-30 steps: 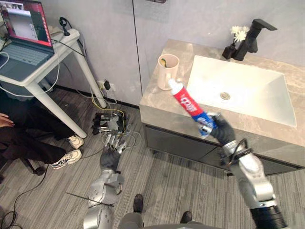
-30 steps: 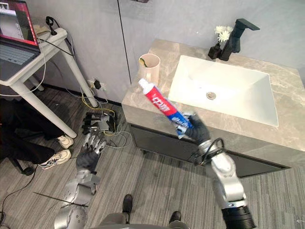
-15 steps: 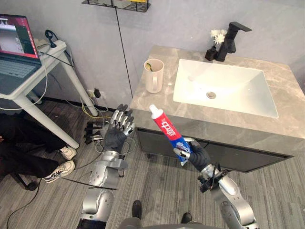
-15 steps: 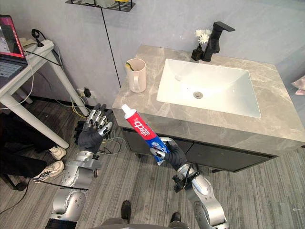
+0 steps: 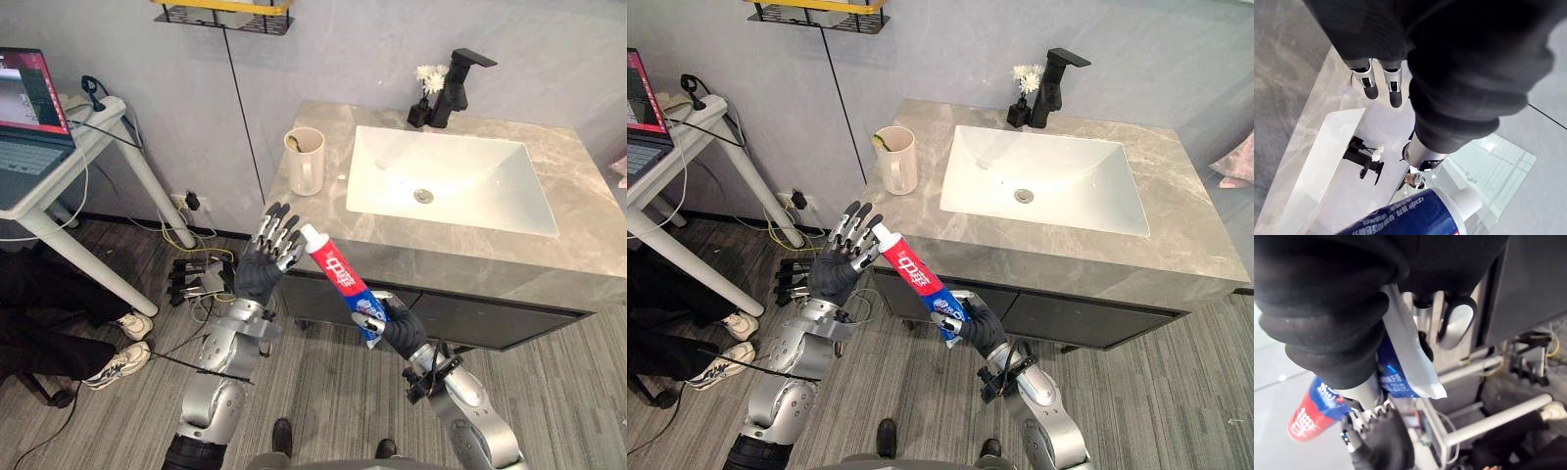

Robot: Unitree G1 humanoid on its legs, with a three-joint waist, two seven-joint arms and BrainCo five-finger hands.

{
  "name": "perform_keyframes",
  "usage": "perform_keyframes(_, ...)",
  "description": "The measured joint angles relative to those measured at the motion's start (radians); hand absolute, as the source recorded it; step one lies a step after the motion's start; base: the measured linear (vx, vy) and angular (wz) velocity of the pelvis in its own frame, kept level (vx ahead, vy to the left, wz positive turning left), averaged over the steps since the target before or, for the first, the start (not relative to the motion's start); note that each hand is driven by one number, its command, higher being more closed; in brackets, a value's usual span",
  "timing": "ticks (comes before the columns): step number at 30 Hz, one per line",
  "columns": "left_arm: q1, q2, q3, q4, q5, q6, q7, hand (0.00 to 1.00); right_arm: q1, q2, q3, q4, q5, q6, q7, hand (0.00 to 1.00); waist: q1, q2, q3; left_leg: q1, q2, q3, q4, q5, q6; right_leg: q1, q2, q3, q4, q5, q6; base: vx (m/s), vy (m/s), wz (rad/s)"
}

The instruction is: Organize washtable

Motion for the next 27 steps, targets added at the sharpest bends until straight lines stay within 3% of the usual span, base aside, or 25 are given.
perform_keyframes(18,0.075,0.030,-0.018,0.001,0.003,0.044,-0.076,0.00,0.001,0.021,-0.017,0.021,0.000,0.019,0.000,1.00,0.001,0.001,-0.012,-0.002,0.000,-0.002,0.000,0.000,0.000,0.000,0.000,-0.002,-0.003,0.000,0.000,0.00,0.000,0.00)
perform_keyframes(27,0.107,0.030,-0.001,0.001,0.003,0.049,-0.080,0.00,-0.007,0.036,-0.164,-0.029,-0.049,0.017,-0.037,1.00,0.002,0.000,-0.021,0.000,-0.001,-0.004,0.000,0.000,0.000,0.004,0.000,-0.002,-0.003,0.002,0.003,0.00,0.000,0.00)
